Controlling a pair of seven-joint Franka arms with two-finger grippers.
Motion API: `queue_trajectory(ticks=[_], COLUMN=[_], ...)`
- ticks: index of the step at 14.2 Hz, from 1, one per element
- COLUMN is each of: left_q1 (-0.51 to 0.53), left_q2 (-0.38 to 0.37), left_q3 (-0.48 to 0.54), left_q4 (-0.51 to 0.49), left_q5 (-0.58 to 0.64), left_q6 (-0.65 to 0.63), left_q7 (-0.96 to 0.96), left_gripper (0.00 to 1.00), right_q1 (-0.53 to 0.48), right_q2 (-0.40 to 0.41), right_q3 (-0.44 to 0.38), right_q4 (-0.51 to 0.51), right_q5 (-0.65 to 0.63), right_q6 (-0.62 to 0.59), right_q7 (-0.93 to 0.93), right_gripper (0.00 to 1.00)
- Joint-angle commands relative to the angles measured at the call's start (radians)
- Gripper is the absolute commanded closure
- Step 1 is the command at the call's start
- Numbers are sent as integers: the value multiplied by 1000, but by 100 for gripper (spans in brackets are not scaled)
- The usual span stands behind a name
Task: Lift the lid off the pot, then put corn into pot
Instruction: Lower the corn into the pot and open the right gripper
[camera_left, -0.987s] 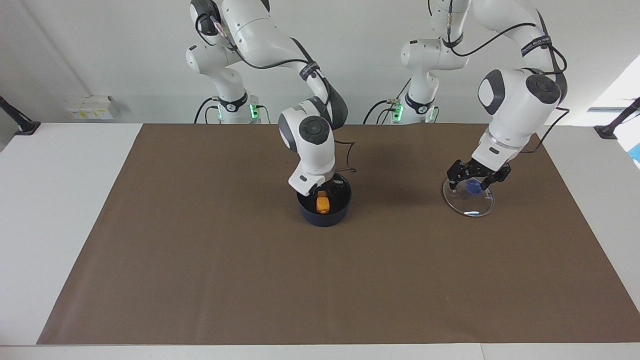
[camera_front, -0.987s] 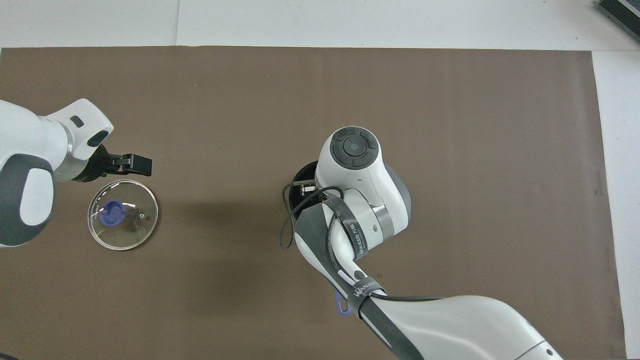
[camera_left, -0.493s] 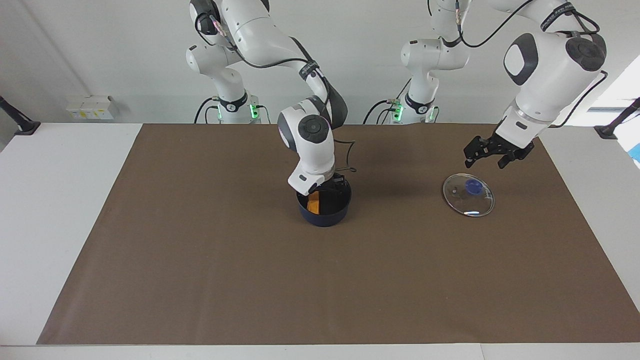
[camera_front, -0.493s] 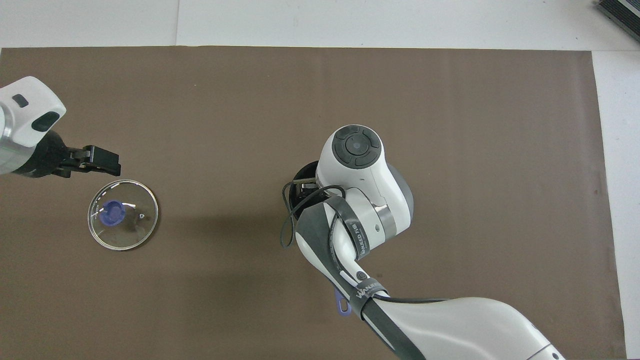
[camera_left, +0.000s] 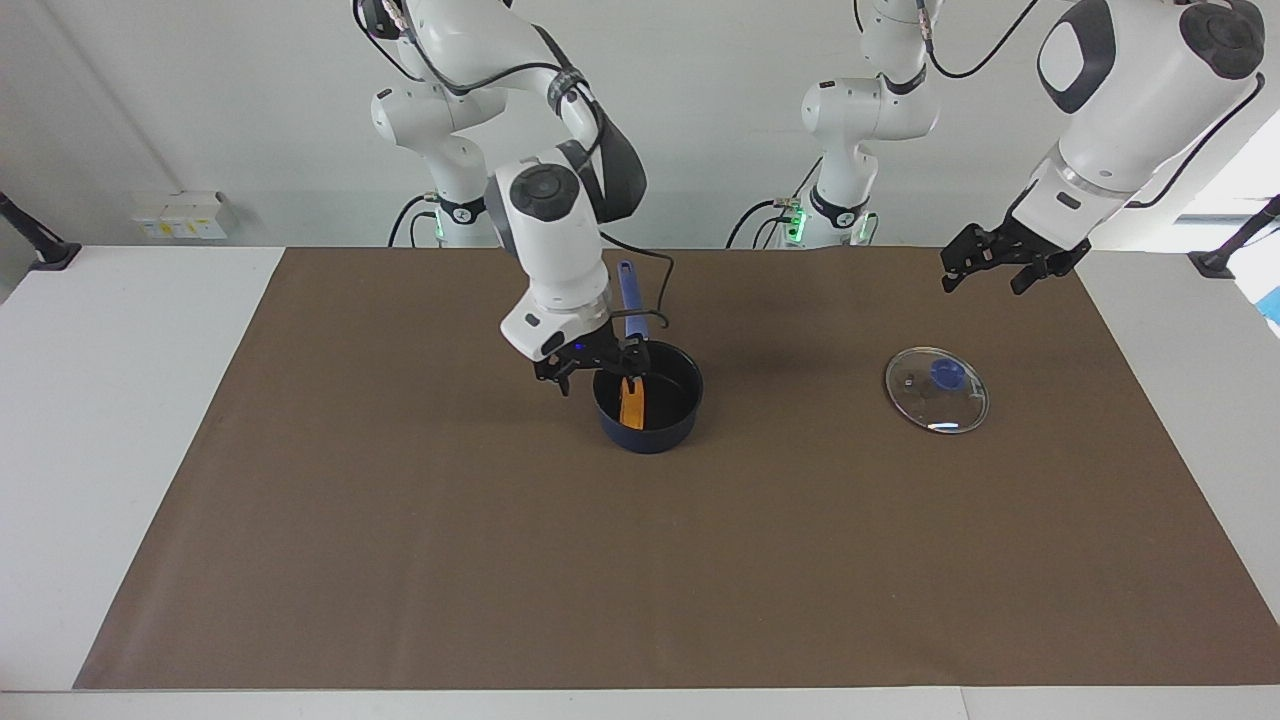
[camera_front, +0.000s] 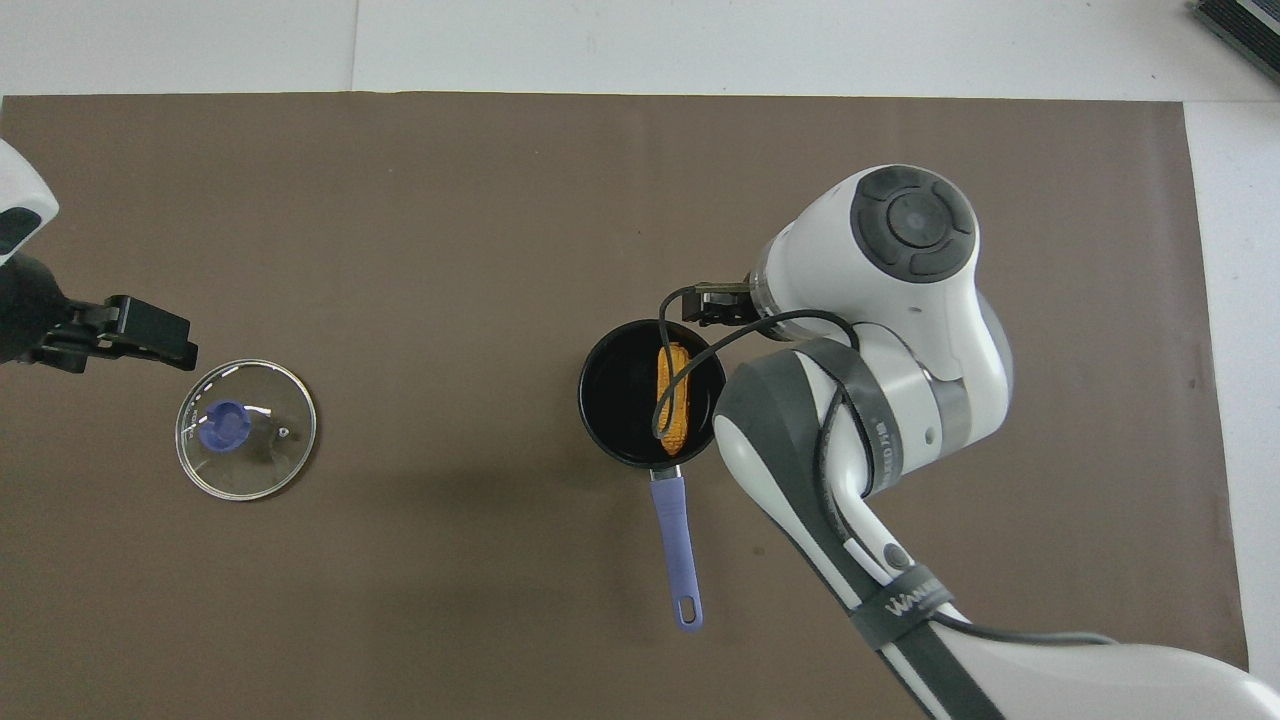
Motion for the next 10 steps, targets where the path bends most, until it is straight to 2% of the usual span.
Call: queue_trajectory(ticks=[1,6,10], left_q1=[4,4,2], left_q2=[7,-13,-10], left_q3=[0,0,-2], left_q4=[53,31,37], left_q5=[2,-1,4], left_q6=[-86,-80,-80], left_q7=[5,8,14], left_gripper=[0,0,0], right_q1=[-47,-156,-250], right_q2=[-85,-214,-287], right_q3=[9,9,8], right_q4=[-22,-22,-22], right_q5=[-44,-44,-42], right_q6=[-65,-213,-316], right_q7=[-30,-160,-260], right_gripper=[0,0,0])
